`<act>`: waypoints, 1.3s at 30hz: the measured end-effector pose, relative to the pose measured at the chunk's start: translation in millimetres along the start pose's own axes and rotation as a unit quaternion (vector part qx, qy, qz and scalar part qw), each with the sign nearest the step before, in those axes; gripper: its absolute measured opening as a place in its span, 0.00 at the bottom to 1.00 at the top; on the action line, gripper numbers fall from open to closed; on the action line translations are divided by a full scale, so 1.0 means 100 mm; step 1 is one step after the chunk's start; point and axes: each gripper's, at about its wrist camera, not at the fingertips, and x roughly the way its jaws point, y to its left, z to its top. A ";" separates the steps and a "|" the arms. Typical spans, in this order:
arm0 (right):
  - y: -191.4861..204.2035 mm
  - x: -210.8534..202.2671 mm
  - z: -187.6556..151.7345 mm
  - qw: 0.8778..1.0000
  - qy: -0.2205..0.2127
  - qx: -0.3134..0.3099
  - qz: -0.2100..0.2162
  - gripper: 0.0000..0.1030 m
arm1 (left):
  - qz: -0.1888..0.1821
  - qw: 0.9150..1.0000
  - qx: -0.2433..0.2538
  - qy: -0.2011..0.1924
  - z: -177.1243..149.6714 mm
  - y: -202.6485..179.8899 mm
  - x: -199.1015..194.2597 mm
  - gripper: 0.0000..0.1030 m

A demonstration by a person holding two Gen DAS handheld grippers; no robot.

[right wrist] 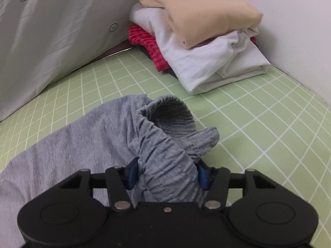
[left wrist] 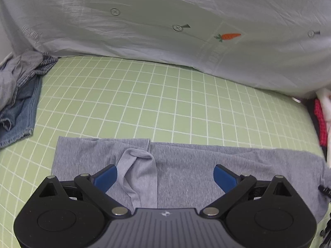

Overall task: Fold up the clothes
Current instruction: 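Grasp the grey sweatpants waistband with the right gripper and lift it, then fold the waistband with the right gripper down onto the leg ends, release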

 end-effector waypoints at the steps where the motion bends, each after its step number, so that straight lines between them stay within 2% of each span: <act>1: -0.03 -0.01 0.02 1.000 0.003 0.015 0.012 0.33 | -0.003 1.000 -0.009 -0.005 -0.01 0.04 -0.02 0.96; 2: -0.05 -0.05 0.04 0.999 0.006 0.031 0.024 0.26 | -0.006 1.000 -0.016 -0.012 -0.01 0.09 -0.05 0.96; 3: -0.01 -0.12 0.06 0.999 -0.001 0.026 0.028 0.23 | -0.009 0.999 -0.024 -0.021 -0.02 0.13 -0.09 0.96; 9: 0.49 -0.77 0.13 0.997 -0.068 -0.022 0.041 0.23 | -0.028 0.995 -0.066 -0.069 -0.10 0.46 -0.27 0.96; 12: 0.92 -1.11 0.05 0.992 -0.096 -0.068 0.043 0.22 | -0.035 0.995 -0.055 -0.072 -0.14 0.64 -0.32 0.96; 16: 1.55 -1.48 -0.19 0.986 -0.112 -0.105 0.065 0.22 | -0.013 0.997 -0.021 -0.080 -0.22 0.84 -0.38 0.96; 21: 2.40 -1.68 -0.67 0.981 -0.100 -0.140 0.093 0.22 | -0.028 0.996 -0.002 -0.085 -0.30 1.13 -0.45 0.96; 25: 2.93 -1.58 -1.18 0.976 -0.040 -0.177 0.122 0.25 | -0.042 0.996 0.013 -0.074 -0.37 1.31 -0.43 0.96; 28: 3.19 -1.42 -1.53 0.970 0.032 -0.206 0.125 0.35 | -0.052 0.997 0.019 -0.058 -0.42 1.42 -0.40 0.96; 29: 3.23 -1.42 -1.61 0.970 0.046 -0.205 0.123 0.41 | -0.054 0.997 0.019 -0.053 -0.43 1.46 -0.39 0.96; 31: 3.21 -1.53 -1.65 0.971 0.041 -0.196 0.134 0.49 | -0.059 0.997 0.019 -0.049 -0.45 1.51 -0.39 0.96; 33: 3.12 -1.72 -1.60 0.973 0.013 -0.180 0.143 0.70 | -0.061 0.997 0.020 -0.050 -0.46 1.55 -0.40 0.96; 35: 3.03 -1.87 -1.52 0.977 -0.022 -0.164 0.132 0.82 | -0.062 0.997 0.019 -0.050 -0.47 1.59 -0.42 0.96; 39: 2.80 -1.81 -1.36 0.987 -0.035 -0.129 0.092 0.81 | -0.060 0.997 0.014 -0.048 -0.50 1.66 -0.44 0.96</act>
